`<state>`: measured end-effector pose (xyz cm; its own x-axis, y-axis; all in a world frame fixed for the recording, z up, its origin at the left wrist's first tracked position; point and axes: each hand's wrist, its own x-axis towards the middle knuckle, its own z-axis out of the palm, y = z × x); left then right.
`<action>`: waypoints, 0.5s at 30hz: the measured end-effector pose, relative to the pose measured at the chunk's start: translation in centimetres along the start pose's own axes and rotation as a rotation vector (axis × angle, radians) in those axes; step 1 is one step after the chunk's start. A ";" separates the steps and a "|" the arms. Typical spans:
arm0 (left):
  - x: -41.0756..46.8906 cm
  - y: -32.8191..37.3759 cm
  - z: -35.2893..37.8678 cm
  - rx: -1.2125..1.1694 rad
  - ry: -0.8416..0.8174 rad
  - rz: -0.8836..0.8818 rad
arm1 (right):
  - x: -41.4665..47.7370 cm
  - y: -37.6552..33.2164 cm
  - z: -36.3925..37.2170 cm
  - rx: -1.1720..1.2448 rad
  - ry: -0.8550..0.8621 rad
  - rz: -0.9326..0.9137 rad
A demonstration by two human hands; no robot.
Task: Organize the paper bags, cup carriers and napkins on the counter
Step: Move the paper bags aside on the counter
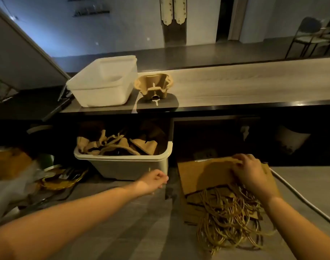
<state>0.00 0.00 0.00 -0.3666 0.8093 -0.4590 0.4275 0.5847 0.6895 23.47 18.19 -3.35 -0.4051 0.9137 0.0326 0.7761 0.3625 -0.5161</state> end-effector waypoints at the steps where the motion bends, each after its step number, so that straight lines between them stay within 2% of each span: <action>1: 0.3 0.3 0.3 -0.020 -0.050 -0.051 | 0.4 1.0 -0.3 0.003 0.004 0.045; 5: 1.6 1.0 0.1 -0.029 -0.139 -0.108 | 2.1 3.3 -1.1 0.012 -0.075 0.257; 10: 3.7 0.4 0.3 -0.150 -0.241 -0.251 | 5.8 3.2 -0.7 0.043 -0.262 0.381; 15: 5.8 -0.3 1.7 -0.334 -0.361 -0.465 | 8.0 3.5 -0.1 -0.179 -0.397 0.334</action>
<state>-0.86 4.64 -3.83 -0.1264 0.4797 -0.8682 -0.0073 0.8748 0.4844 22.98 26.81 -4.83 -0.2469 0.8576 -0.4511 0.9497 0.1216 -0.2886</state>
